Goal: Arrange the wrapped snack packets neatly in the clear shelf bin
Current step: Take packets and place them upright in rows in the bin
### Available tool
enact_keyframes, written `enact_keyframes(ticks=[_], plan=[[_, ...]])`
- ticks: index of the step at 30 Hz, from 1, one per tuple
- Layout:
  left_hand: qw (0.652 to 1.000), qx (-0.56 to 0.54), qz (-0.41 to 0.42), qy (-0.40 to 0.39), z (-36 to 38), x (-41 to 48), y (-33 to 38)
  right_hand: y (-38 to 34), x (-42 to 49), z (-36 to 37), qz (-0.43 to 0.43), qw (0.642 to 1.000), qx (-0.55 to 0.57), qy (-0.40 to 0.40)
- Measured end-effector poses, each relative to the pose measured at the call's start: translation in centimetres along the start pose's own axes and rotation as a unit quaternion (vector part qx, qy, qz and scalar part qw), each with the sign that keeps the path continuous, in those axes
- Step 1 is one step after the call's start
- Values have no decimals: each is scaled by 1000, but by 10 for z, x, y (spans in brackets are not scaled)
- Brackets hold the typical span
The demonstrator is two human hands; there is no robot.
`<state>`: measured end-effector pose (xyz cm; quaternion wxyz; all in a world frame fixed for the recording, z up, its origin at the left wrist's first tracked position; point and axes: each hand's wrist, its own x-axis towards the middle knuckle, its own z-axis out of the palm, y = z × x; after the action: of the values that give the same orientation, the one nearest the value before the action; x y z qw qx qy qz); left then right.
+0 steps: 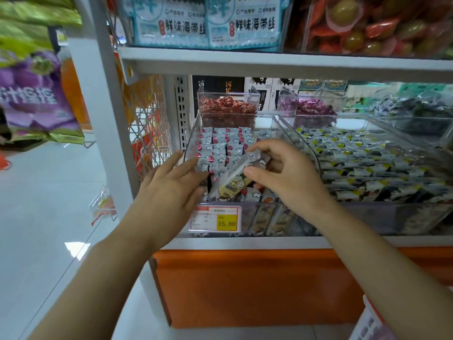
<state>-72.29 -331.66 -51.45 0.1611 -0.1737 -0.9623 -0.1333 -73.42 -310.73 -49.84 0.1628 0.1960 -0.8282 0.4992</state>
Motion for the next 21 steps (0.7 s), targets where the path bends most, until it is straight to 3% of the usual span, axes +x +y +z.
enact_keyframes(ticks=[8,13,16,19,21], plan=[[999,-33,2,38,3,4,-3,-7,7,26,-70,981,-179,-15],[997,-41,5,59,5,7,-2,-5,8,40,-125,926,-338,-112],[997,-46,5,63,5,7,-2,-5,14,36,-115,942,-291,-123],[997,-49,0,66,4,8,-2,-4,31,28,-67,977,-194,-59],[997,-49,-2,66,4,8,-2,-2,42,23,-60,972,-225,-40]])
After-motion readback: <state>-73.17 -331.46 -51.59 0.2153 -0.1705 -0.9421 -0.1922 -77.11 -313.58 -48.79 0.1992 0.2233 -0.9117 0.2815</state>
